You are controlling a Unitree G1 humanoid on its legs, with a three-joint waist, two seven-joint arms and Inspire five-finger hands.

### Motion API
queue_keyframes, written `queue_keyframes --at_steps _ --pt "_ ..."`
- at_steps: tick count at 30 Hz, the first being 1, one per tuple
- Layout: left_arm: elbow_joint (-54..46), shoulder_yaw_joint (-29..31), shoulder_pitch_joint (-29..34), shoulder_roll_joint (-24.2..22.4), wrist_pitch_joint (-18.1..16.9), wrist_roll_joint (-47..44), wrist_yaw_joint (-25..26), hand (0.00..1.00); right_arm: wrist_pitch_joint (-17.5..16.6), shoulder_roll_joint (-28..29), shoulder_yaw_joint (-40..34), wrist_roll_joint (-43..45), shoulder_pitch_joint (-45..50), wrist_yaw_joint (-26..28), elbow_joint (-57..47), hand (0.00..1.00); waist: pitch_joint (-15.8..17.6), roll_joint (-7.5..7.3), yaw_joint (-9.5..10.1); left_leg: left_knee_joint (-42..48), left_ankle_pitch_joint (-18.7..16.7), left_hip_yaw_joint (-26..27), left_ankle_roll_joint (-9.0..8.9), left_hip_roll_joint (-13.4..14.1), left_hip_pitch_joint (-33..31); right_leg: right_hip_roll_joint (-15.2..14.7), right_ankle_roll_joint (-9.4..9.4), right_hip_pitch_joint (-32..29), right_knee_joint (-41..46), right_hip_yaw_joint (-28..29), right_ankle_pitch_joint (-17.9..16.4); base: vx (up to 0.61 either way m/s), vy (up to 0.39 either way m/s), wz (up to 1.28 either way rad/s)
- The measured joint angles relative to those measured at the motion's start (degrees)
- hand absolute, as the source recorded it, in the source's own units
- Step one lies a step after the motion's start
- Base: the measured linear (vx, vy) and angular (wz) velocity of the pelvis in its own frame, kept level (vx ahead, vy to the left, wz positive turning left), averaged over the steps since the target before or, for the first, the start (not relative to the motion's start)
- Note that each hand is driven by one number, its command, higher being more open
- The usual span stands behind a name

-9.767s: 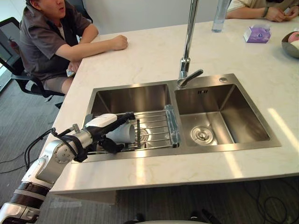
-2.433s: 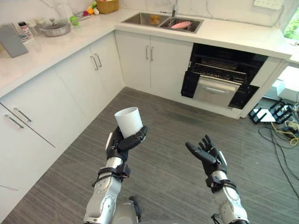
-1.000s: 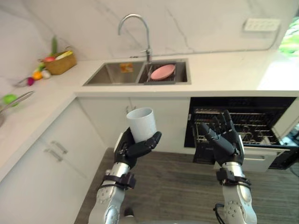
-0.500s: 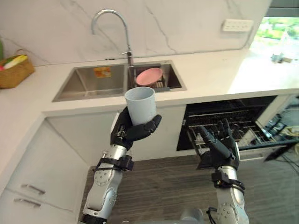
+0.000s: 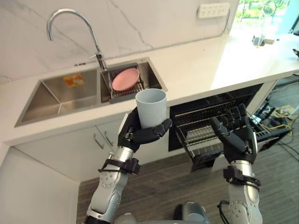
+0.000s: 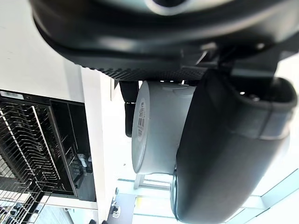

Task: Walk over to the sink, pick up the cup, carry it to the dishwasher, place the cup inside the dishwasher, then close the dishwasher door

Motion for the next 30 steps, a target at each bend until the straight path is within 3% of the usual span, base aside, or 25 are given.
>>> queue_keyframes --at_steps 3,4,6,7,8,9,11,12,14,15,16,22,24,27,30 --pt "0.3 0.0 1.0 0.0 -0.4 0.0 0.1 0.0 0.0 -0.4 0.0 0.0 0.0 0.7 -1.2 1.0 -0.2 -0.37 0.51 -17.7 -3.0 -0.1 0.44 -3.5 -0.3 -0.8 0.32 0.7 -2.7 3.2 0.2 0.19 0.026 -0.56" --pt "0.4 0.0 1.3 -0.1 -0.6 0.0 0.5 0.0 0.0 -1.0 0.1 0.1 0.0 1.3 -1.5 1.0 -0.4 -0.57 0.46 -32.1 -2.4 -5.1 -0.44 -7.1 0.6 -1.5 1.03 0.1 -3.1 5.7 0.6 0.26 0.081 -0.71" --pt "0.4 0.1 2.1 -0.4 -1.1 0.0 1.4 0.0 0.1 -2.2 0.3 0.2 -0.3 2.1 -1.2 1.0 -0.4 -0.51 0.89 -45.7 -0.4 -12.1 -2.33 -9.5 2.2 -1.6 1.78 -0.6 -3.7 9.3 0.8 0.28 0.126 -0.85" --pt "0.4 0.2 2.5 -0.5 -1.1 0.0 1.9 0.0 0.1 -2.4 0.4 0.3 -0.3 2.4 -1.1 1.0 -0.4 -0.5 1.0 -48.4 0.6 -13.3 -2.72 -9.7 2.5 -1.6 1.98 -0.5 -4.2 10.5 1.0 0.4 0.221 -1.12" --pt "0.4 0.7 3.7 -1.0 -1.1 0.1 2.7 0.0 0.1 -3.2 0.7 1.8 -0.5 3.0 -0.5 1.0 -0.6 -0.19 1.01 -53.6 4.0 -12.9 -3.9 -10.0 3.0 -1.7 3.83 0.5 -5.5 13.1 1.3 0.37 0.221 -0.84" --pt "0.4 0.8 3.9 -1.3 -1.1 0.1 2.7 0.0 0.1 -3.5 0.6 2.1 -0.5 3.0 -0.4 1.0 -0.7 0.02 0.96 -54.7 5.7 -12.2 -4.17 -10.1 3.1 -1.7 4.95 1.0 -5.9 13.7 1.6 0.46 0.313 -0.81" --pt "0.7 1.1 4.1 -1.9 -1.5 0.1 2.6 0.0 0.1 -4.0 0.6 2.1 -0.5 2.9 -0.1 1.0 -1.4 0.95 1.11 -55.4 14.3 -9.8 -3.31 -10.0 3.5 -1.6 6.83 2.1 -6.3 15.1 1.2 0.34 0.295 -0.45" --pt "1.9 1.6 3.8 -1.5 -2.3 0.1 2.5 0.0 0.0 -3.0 1.4 2.0 -0.7 2.8 1.1 1.0 -3.0 -0.46 0.72 -55.5 16.7 -8.4 -3.96 -12.1 4.5 -3.8 8.84 2.7 -6.8 16.0 1.2 0.28 0.265 -0.3" --pt "2.0 2.7 3.3 -0.9 -2.5 0.0 2.7 0.0 0.0 -2.0 2.5 1.4 -1.0 2.8 1.3 1.0 -3.8 -2.01 0.73 -56.3 15.9 -7.4 -2.7 -14.2 5.0 -6.2 10.12 2.9 -8.5 15.8 1.7 0.28 0.28 -0.2" --pt "2.0 3.7 2.5 -0.2 -2.5 0.0 3.0 0.0 0.2 -1.5 3.3 1.0 -1.5 3.0 1.3 1.0 -4.0 -2.78 0.94 -56.8 15.2 -6.6 -1.62 -16.0 5.6 -8.0 11.68 3.8 -10.4 15.7 2.5 0.24 0.265 -0.14" --pt "2.0 4.3 2.1 0.1 -2.5 -0.2 3.0 0.0 0.4 -1.4 3.5 1.1 -1.9 3.0 1.3 1.0 -4.0 -2.93 1.04 -57.2 14.8 -6.3 -1.03 -16.8 6.4 -8.8 12.42 4.8 -11.4 15.4 2.9 0.15 0.181 -0.09" --pt "1.5 3.7 -1.0 -0.5 -3.6 -0.5 3.8 0.0 0.6 -0.8 2.3 0.9 -2.9 2.3 2.8 1.0 -3.3 -4.4 1.7 -55.5 11.7 -6.1 0.45 -20.1 7.3 -12.2 13.75 6.7 -11.5 12.8 3.2 0.05 0.085 0.01" --pt "1.4 2.6 -2.2 -0.9 -3.6 -0.5 4.5 0.0 0.5 -0.7 1.7 0.9 -3.0 1.5 3.7 1.0 -3.2 -4.6 1.56 -54.7 10.3 -5.9 0.94 -20.1 7.4 -12.7 13.8 4.7 -6.7 12.0 3.2 -0.04 0.072 -0.1" --pt "-1.4 2.3 -3.6 -0.8 -4.6 -0.3 5.4 0.0 0.4 0.7 1.3 0.9 -3.1 -0.3 3.8 1.0 -3.5 -6.15 1.57 -55.6 10.0 -4.5 1.15 -20.0 8.4 -14.1 14.33 0.2 0.3 10.8 3.6 -0.04 0.033 -0.27" --pt "-3.1 2.5 -5.3 0.0 -7.1 -0.4 5.8 0.0 -0.3 1.1 1.1 0.7 -3.2 -0.8 3.8 1.0 -4.0 -7.28 1.69 -56.7 10.3 -2.2 1.59 -19.2 8.8 -13.8 13.61 -0.1 -3.6 8.0 5.3 -0.01 0.015 -0.52"
